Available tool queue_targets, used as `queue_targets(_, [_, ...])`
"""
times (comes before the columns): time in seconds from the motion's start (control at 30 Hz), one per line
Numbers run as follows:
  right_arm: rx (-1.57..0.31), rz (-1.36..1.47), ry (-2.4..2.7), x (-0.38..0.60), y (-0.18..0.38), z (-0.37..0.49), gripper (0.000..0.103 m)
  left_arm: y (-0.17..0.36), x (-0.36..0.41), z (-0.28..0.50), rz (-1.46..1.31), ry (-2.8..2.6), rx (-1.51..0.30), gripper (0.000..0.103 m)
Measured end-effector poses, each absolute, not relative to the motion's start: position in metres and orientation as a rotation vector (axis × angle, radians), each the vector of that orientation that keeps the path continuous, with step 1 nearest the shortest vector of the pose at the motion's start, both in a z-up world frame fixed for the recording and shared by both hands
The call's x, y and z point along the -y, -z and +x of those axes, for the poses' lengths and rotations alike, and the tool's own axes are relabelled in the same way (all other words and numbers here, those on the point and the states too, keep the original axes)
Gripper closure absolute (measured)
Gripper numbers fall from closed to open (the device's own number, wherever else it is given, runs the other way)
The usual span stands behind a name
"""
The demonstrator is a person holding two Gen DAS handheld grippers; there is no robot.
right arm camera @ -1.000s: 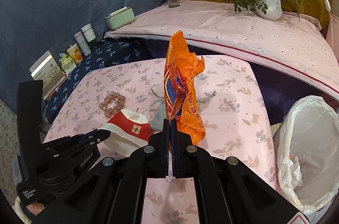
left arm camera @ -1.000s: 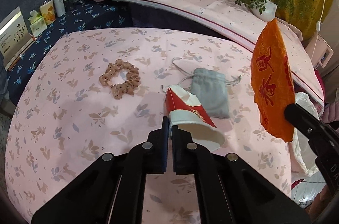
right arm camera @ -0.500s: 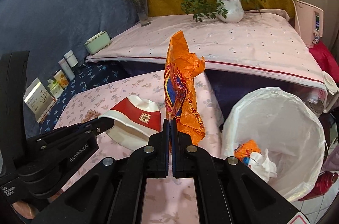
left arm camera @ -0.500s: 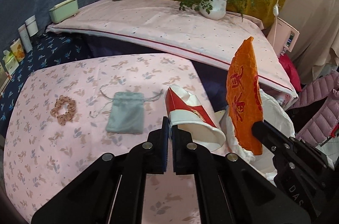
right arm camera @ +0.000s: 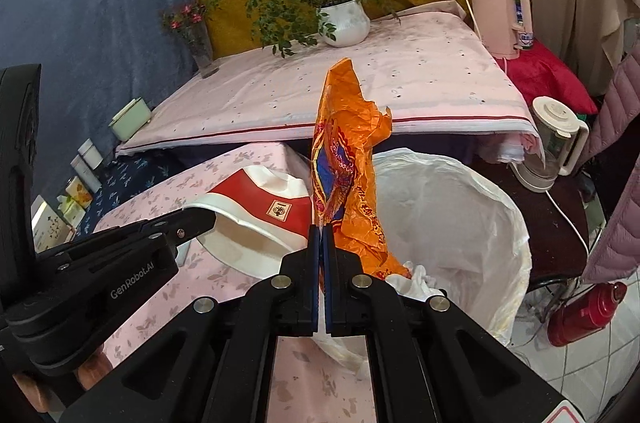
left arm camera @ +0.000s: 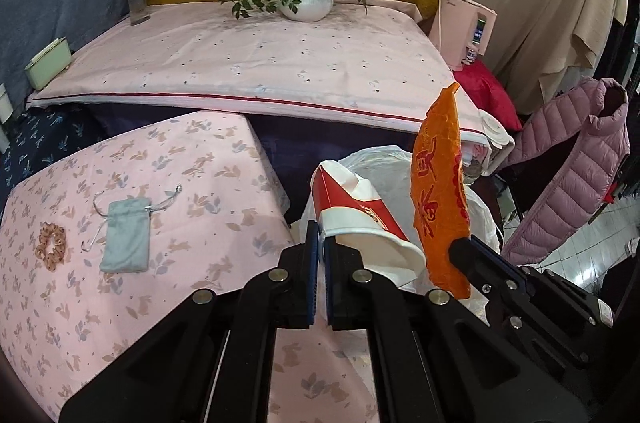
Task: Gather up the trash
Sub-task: 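Carry the orange bag and paper cup over the bin and release both, then move both grippers back to the grey pouch and brown scrunchie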
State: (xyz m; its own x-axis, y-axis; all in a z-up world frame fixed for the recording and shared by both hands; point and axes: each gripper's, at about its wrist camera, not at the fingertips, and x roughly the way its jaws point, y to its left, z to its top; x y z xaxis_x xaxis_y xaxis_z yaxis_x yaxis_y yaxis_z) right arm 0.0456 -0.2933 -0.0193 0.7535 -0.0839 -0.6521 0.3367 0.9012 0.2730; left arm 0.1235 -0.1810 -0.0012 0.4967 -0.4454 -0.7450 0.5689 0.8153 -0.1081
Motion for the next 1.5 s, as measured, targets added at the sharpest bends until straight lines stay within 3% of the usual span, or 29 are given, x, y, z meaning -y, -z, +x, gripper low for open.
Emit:
queue_targets(0.3, [-0.687,0.424,0.277,0.314,0.028,0.033,0.101,0.006,0.215,0.116,0.194,0.663,-0.877,0.098])
queue_targets(0.37, [-0.692,0.431,0.282,0.317,0.03,0.032,0.101,0.006,0.218,0.117,0.191,0.655,-0.882,0.085])
queue_targets(0.47, [-0.694,0.431,0.287,0.317,0.031,0.032,0.1,0.006,0.216,0.116,0.185,0.643,-0.875,0.075])
queue_targets(0.7, [-0.692,0.438,0.286,0.316,0.032,0.034,0.094,0.005,0.208,0.117,0.182,0.621,-0.873,0.071])
queue_targets(0.8, [-0.693,0.432,0.282,0.312,0.031,0.035,0.094,0.005,0.201,0.118,0.179,0.597,-0.861,0.059])
queue_targets(1.13, [-0.704,0.412,0.265,0.298,0.029,0.04,0.094,0.007,0.18,0.124,0.158,0.553,-0.867,0.058])
queue_targets(1.27, [-0.703,0.404,0.261,0.292,0.027,0.042,0.084,0.009,0.17,0.127,0.145,0.534,-0.873,0.058])
queue_targets(1.5, [-0.708,0.377,0.244,0.275,0.023,0.05,0.081,0.011,0.15,0.133,0.122,0.498,-0.878,0.055])
